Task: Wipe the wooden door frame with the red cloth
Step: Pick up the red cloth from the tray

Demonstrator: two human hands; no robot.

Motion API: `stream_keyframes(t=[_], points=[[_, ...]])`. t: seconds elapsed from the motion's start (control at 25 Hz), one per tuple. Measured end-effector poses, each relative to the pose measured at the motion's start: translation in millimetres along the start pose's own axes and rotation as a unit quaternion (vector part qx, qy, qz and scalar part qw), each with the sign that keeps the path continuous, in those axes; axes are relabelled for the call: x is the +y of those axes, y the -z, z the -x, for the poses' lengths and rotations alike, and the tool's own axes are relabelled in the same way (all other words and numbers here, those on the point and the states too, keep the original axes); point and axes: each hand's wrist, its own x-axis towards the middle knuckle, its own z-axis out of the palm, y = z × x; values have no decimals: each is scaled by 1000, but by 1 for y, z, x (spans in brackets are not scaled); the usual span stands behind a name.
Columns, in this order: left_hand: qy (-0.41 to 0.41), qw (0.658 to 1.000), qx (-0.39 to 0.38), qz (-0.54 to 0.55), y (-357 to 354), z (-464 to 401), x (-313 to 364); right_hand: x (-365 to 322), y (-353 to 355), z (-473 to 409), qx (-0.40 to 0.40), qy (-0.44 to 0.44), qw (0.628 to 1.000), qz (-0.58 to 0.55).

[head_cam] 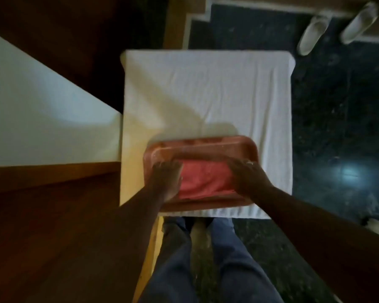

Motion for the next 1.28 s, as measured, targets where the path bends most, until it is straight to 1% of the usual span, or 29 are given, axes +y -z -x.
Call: stream_keyframes(t=[0.04, 0.12, 0.2, 0.24, 0.28, 0.32, 0.36, 0.4, 0.44, 0.48, 0.52, 0.56, 0.6, 0.64, 0.68, 0.72, 0.76, 0.8, 0.84, 0.88, 0.92, 0.96, 1.0, 1.08, 1.16, 1.2, 1.24, 1.28], points=[[-6, 1000, 0, 7, -12, -15, -4, 1, -11, -16, 10, 5, 1000, -10], [-33, 999, 17, -18, -28, -38, -10, 2, -24, -41, 27, -1, 1000, -8], [-58, 997, 12, -44, -30, -48, -11, 1, -22, -52, -24, -14, 1000, 1], [-57, 997, 2, -56, -32, -47, -9, -1, -20, -52, -69, -17, 997, -14], [-55, 997, 2, -61, -31, -44, -9, -3, -15, -49, -109, -16, 992, -66], [-49, 997, -2, -53, -25, -39, -8, -7, -3, -43, -155, -35, 976, -152], [-42, 999, -13, -17, -19, -34, -6, -9, 9, -36, -173, -60, 946, -266], [-30, 998, -27, 54, -9, -29, -3, -10, 24, -27, -176, -82, 915, -355], [-15, 988, -62, 143, 6, -21, 2, -10, 42, -16, -168, -88, 891, -412], [-4, 971, -107, 216, 24, -13, 7, -8, 63, -2, -162, -90, 876, -446], [3, 950, -134, 283, 48, -5, 11, -3, 86, 14, -158, -90, 860, -476], [11, 927, -136, 350, 71, 3, 13, 3, 109, 29, -147, -93, 842, -511], [30, 901, -112, 417, 97, 10, 15, 10, 131, 43, -129, -105, 814, -557], [55, 867, -66, 490, 122, 18, 18, 16, 151, 55, -105, -121, 779, -607], [88, 812, -16, 577, 146, 29, 21, 20, 169, 66, -76, -135, 750, -642], [113, 741, 25, 662, 170, 42, 25, 21, 188, 75, -51, -139, 729, -668], [123, 680, 48, 722, 190, 57, 31, 18, 203, 82, -35, -137, 714, -686], [120, 644, 64, 753, 205, 72, 37, 13, 218, 87, -27, -130, 704, -697], [122, 647, 86, 748, 218, 88, 42, 4, 235, 90, -20, -115, 717, -687], [126, 667, 119, 724, 227, 103, 46, -7, 250, 92, -8, -101, 739, -666], [135, 686, 170, 694, 239, 124, 47, -19, 267, 94, 13, -83, 766, -638], [148, 689, 221, 674, 252, 145, 45, -31, 283, 95, 43, -72, 783, -616], [164, 679, 269, 662, 264, 166, 41, -42, 298, 94, 69, -60, 795, -599], [184, 638, 354, 659, 289, 219, 29, -78, 336, 99, 95, 0, 819, -565], [164, 584, 438, 663, 314, 289, 17, -129, 378, 114, 112, 94, 829, -540], [147, 567, 477, 655, 326, 325, 12, -156, 400, 123, 135, 134, 829, -527], [134, 561, 516, 634, 340, 364, 9, -187, 425, 132, 169, 174, 824, -513], [123, 561, 551, 605, 353, 402, 7, -212, 444, 143, 205, 206, 816, -500]])
